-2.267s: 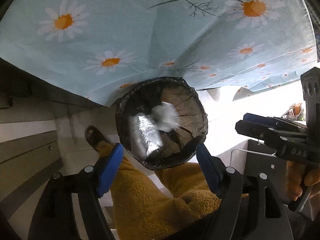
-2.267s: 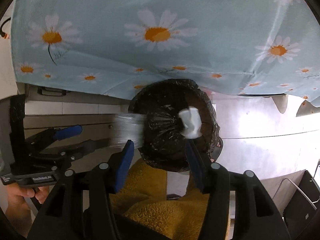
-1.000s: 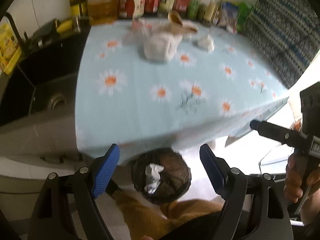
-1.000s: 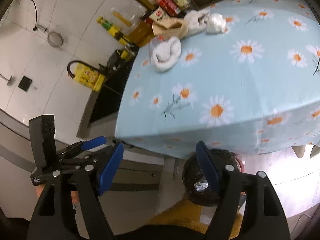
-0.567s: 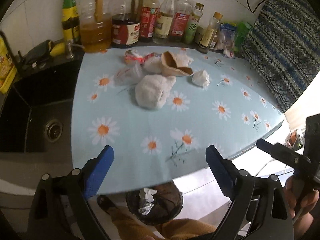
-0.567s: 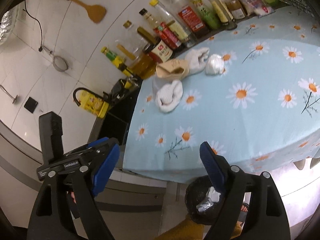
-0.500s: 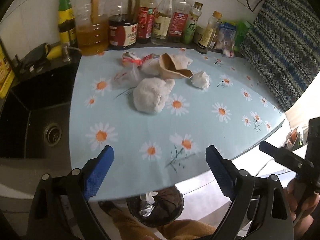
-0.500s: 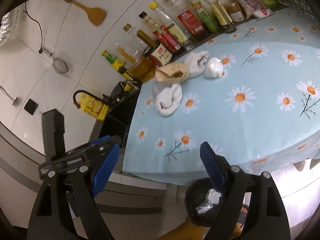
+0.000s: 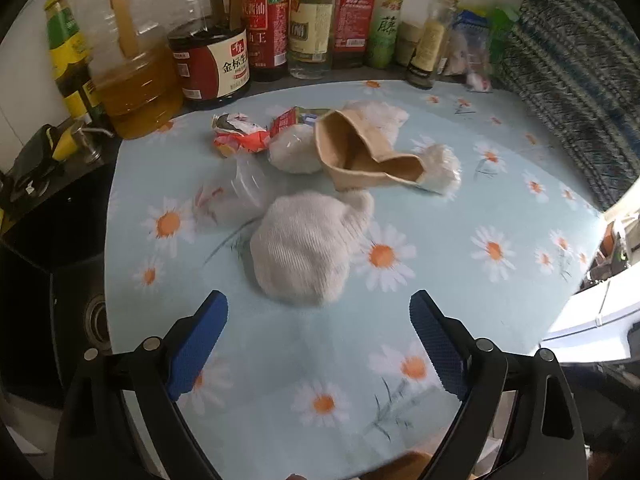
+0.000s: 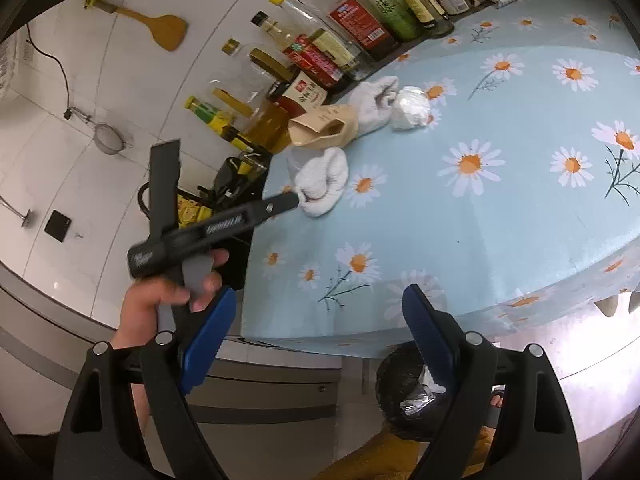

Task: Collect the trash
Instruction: 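Raise both tools back to the table and grasp the white knit cloth with the left tool, then grasp the tan paper bag with the right tool while the left tool holds the knit cloth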

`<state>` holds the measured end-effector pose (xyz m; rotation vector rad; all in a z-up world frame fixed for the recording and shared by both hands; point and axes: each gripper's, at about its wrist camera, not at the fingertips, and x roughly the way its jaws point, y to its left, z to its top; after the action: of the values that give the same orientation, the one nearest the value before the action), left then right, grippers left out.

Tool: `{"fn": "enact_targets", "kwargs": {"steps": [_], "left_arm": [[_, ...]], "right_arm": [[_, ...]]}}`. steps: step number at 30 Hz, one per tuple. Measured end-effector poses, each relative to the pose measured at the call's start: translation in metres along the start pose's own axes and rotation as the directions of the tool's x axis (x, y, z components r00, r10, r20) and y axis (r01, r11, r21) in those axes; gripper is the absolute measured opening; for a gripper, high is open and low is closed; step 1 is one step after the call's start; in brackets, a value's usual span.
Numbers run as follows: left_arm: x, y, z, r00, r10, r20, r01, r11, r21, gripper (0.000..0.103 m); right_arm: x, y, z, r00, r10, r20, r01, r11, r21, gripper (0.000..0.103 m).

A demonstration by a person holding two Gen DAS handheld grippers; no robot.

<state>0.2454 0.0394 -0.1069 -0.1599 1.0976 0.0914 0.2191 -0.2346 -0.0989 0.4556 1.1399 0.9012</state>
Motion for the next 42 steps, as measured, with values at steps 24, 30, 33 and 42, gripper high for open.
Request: {"fn": "enact_targets", "kwargs": {"steps": [24, 30, 33, 42], "left_arm": [[0.059, 0.023, 0.021, 0.997, -0.036, -0.075, 0.038, 0.999, 0.017, 0.048], [0.034, 0.04, 0.003, 0.995, -0.096, -0.014, 0.096, 0.995, -0.017, 0.048], [0.023, 0.051, -0.01, 0.991, -0.135, 0.001, 0.135, 0.99, -0.031, 0.048], [-0.015, 0.08, -0.056, 0.978, -0.198, 0.067, 0.202, 0.977, -0.066, 0.048]], "right_arm": [[0.007, 0.007, 0.048, 0.994, -0.012, 0.104, 0.008, 0.999, 0.043, 0.084], [0.04, 0.017, 0.075, 0.995, -0.042, 0.089, 0.04, 0.999, 0.016, 0.084], [0.061, 0.013, 0.089, 0.997, -0.047, 0.06, 0.045, 0.998, 0.034, 0.084], [0.127, -0.007, 0.124, 0.981, -0.191, -0.031, 0.192, 0.981, 0.034, 0.084]]}}
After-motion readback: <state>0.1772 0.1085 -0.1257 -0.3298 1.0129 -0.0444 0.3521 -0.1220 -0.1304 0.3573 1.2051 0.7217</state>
